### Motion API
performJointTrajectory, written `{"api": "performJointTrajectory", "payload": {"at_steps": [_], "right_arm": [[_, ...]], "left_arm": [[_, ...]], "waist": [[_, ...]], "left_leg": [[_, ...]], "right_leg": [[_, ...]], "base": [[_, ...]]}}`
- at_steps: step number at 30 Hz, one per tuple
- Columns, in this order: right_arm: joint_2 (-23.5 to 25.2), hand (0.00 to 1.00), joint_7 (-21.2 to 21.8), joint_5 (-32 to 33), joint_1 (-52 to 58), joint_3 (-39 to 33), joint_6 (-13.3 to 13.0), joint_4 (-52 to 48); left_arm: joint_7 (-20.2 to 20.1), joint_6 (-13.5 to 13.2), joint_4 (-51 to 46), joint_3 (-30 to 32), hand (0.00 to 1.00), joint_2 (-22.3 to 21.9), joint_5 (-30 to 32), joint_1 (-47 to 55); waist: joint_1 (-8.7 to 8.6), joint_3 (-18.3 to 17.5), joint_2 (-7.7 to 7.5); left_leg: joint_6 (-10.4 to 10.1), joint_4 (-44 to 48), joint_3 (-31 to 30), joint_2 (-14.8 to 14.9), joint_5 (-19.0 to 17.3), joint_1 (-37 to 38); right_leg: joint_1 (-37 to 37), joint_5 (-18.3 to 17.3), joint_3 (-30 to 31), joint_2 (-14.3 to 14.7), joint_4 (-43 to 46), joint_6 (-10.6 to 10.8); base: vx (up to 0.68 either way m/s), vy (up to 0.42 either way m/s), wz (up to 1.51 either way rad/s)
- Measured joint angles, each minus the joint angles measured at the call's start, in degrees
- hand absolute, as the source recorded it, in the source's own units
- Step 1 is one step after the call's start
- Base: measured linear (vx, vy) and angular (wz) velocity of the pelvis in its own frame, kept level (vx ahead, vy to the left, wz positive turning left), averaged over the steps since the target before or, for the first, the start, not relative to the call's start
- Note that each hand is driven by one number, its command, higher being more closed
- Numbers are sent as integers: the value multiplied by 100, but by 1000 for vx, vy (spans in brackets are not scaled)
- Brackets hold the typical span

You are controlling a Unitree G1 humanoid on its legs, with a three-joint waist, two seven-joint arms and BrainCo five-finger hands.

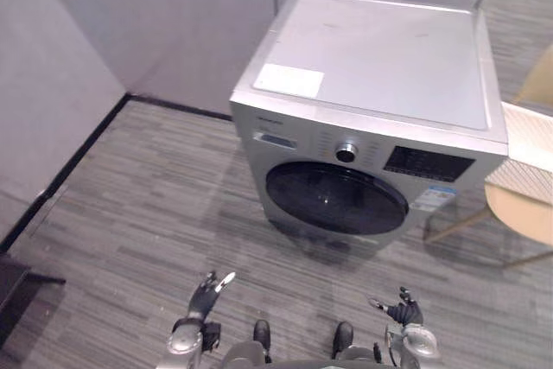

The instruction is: Pick up the laundry basket with both hands and put the clothes into the washing machine.

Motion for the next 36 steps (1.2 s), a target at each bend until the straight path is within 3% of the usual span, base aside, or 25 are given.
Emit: {"api": "performJointTrajectory", "payload": {"at_steps": [3,4,5,6,7,9,11,12,13,14,15,16,17,18,19,20,22,24,25,28,29,30,31,33,36], "right_arm": [[-25,0,-13,3,-42,-46,1,11],[-32,0,-17,5,-48,-85,2,42],[-105,0,-19,8,-59,-88,9,99],[-156,0,-17,9,-60,-89,23,111],[-186,0,-25,6,-59,-131,65,130],[-32,0,-14,5,-236,-158,96,223],[19,0,-10,0,-257,-213,98,226],[-3,0,-4,-3,-258,-229,119,244],[-11,0,-4,-4,-235,-227,128,227],[-4,0,0,-5,-217,-221,128,229],[28,0,3,-5,-192,-199,130,239],[83,0,20,-9,-195,-158,130,236],[104,0,55,-9,-163,-82,129,235],[99,0,85,-9,-141,-36,127,235],[102,0,108,-9,-85,-10,126,236],[103,0,108,-8,-28,-16,132,235],[125,0,110,-7,101,-22,141,223],[212,0,114,7,226,-56,143,203],[282,0,115,2,346,-51,142,189],[252,0,122,3,267,-71,172,65],[256,0,125,4,220,-65,170,-23],[308,0,122,6,196,-58,167,-117],[348,0,120,10,202,-53,168,-128],[435,0,112,32,232,-82,169,-180],[432,0,114,50,182,-154,172,-202]], "left_arm": [[207,35,242,261,0,-188,-2,-52],[240,36,249,273,0,-264,-1,-56],[310,39,320,323,0,-370,9,-85],[334,52,435,436,0,-454,26,-107],[374,66,494,460,0,-467,105,-83],[440,66,541,650,0,-428,201,-70],[437,71,702,669,0,-471,213,-96],[436,75,746,667,0,-555,219,-44],[441,58,737,669,0,-598,218,28],[439,67,746,664,0,-569,235,23],[435,77,746,632,0,-543,318,4],[439,75,745,621,0,-479,401,1],[441,75,749,623,0,-422,440,3],[441,75,749,625,0,-415,442,-6],[442,74,753,623,0,-442,442,-54],[441,68,797,628,0,-497,442,-138],[452,64,876,639,0,-616,444,-270],[481,42,865,673,0,-676,458,-333],[500,33,857,690,0,-657,512,-320],[543,31,834,910,0,-964,608,-261],[537,34,822,935,0,-1055,618,-262],[545,46,636,1152,0,-1171,631,-245],[546,44,597,1153,0,-1171,627,-234],[541,44,542,1118,0,-1218,632,-236],[533,45,508,1105,0,-1389,673,-310]], "waist": [[31,-27,-54],[48,-37,-69],[55,-48,-87],[59,-86,-12],[95,-100,-25],[126,-79,-205],[121,-98,-225],[132,-87,-195],[107,-84,-158],[91,-66,-144],[54,-33,-93],[-27,-19,-106],[-69,-13,-139],[-97,-6,-154],[-165,-2,-165],[-219,9,-151],[-227,30,-140],[-229,65,-262],[-232,27,-458],[-139,44,-245],[-167,53,-142],[-134,88,-61],[-93,112,-88],[24,118,-131],[37,87,-51]], "left_leg": [[253,98,432,39,-97,-389],[429,126,1022,159,-81,-479],[602,267,2164,438,-6,-535],[569,437,3112,722,161,-511],[353,455,3120,667,254,-527],[401,385,2863,326,211,-533],[484,427,2640,137,38,-469],[517,476,2540,15,-129,-315],[556,479,2274,-76,-300,-111],[567,492,2172,-94,-374,-25],[604,546,1972,-81,-486,53],[642,513,1712,-68,-551,207],[647,445,1482,-69,-584,362],[640,431,1348,-69,-608,422],[618,417,1082,-67,-613,503],[558,438,782,-64,-619,561],[440,499,327,-62,-696,677],[229,667,-5,-77,-836,737],[87,845,-37,-141,-1027,738],[-81,1452,-33,373,-1204,561],[-115,1949,69,557,-1179,287],[-240,3015,422,976,-985,-167],[-239,3217,646,1109,-1008,-246],[-244,3102,1402,1320,-1024,-101],[-255,2181,1760,1154,-928,-83]], "right_leg": [[41,-118,-625,-170,35,127],[49,-127,-832,-264,42,144],[28,-183,-1003,-411,140,221],[43,-245,-1218,-466,303,312],[51,-215,-1319,-563,398,353],[186,-243,-1586,-815,496,424],[286,-414,-1743,-1137,979,617],[221,-538,-1639,-1502,1810,612],[-94,-577,-1271,-1924,3051,264],[-327,-560,-871,-2070,3695,54],[-628,-870,-253,-1973,4332,71],[-973,-1312,349,-1618,4779,128],[-1226,-1586,707,-1250,4776,90],[-1352,-1674,887,-1035,4659,66],[-1619,-1753,1228,-618,4322,66],[-1872,-1747,1686,-256,3934,68],[-2112,-1646,2420,130,3361,138],[-2151,-1281,3044,266,2867,134],[-2109,-735,3094,94,2696,151],[-1910,-900,2432,293,2913,-109],[-1771,-921,2259,390,2760,-162],[-1396,-926,1960,588,2469,-338],[-1238,-896,1908,635,2381,-442],[-833,-878,1745,673,2113,-487],[-724,-877,1670,672,2010,-484]], "base": [[-47,64,130],[57,159,123],[129,209,146],[169,198,133],[160,141,93],[209,205,82],[194,171,82],[228,215,63],[270,261,62],[183,173,68],[185,103,88],[341,75,110],[359,44,105],[375,-8,111],[310,-68,133],[251,-65,142],[296,-156,149],[378,-283,158],[292,-334,144],[268,-312,93],[268,-354,89],[185,-289,66],[214,-322,42],[151,-206,19],[106,-50,18]]}}
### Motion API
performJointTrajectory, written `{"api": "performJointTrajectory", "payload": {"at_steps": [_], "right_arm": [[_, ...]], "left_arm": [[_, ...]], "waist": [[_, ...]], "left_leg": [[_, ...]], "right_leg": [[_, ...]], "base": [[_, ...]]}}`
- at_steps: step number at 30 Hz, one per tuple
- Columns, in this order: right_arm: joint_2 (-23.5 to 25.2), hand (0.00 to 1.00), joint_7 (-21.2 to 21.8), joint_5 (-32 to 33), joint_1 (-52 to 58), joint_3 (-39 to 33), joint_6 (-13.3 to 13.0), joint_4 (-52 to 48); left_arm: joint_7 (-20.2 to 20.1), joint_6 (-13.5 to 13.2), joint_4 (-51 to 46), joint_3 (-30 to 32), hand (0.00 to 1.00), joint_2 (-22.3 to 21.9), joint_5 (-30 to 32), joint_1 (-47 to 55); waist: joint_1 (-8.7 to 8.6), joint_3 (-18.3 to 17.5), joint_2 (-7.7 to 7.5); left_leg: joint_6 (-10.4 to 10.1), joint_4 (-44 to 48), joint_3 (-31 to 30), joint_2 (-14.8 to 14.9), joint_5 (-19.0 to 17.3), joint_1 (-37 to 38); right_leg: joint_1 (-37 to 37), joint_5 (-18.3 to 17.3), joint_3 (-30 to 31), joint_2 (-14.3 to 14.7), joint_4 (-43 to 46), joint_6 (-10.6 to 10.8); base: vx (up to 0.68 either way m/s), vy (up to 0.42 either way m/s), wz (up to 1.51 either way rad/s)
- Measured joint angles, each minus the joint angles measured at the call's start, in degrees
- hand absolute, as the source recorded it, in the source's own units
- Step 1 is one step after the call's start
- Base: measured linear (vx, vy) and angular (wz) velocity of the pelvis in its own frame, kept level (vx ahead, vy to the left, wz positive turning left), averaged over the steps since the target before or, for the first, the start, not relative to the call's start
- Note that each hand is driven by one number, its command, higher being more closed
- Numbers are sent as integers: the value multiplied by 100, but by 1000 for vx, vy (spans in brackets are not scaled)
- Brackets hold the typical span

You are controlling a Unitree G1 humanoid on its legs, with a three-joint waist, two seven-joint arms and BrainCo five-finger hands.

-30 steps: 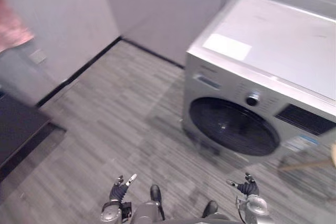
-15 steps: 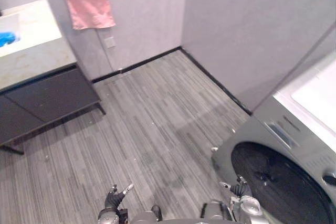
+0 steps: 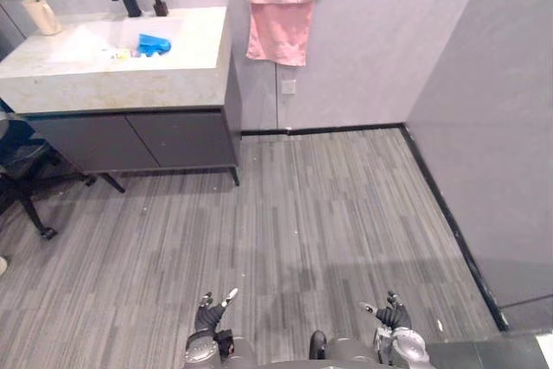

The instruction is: Pick up the laundry basket with both hands and put the clothes into the washing machine.

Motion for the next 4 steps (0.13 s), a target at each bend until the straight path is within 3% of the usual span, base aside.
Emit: {"api": "performJointTrajectory", "payload": {"at_steps": [1,4], "right_arm": [[-4,0,-1,-2,-3,-76,3,43],[145,0,2,-3,62,-151,81,178]], "left_arm": [[-11,11,85,-19,0,12,34,-36],[-1,34,175,17,0,82,112,-59]], "waist": [[-6,-55,91],[92,-70,-90]], "left_leg": [[89,-478,79,-106,198,63],[149,-1005,141,-312,395,340]], "right_leg": [[-20,-12,-47,25,-14,25],[130,92,-15,-92,-248,139]], "base": [[92,38,18],[74,47,9]]}}
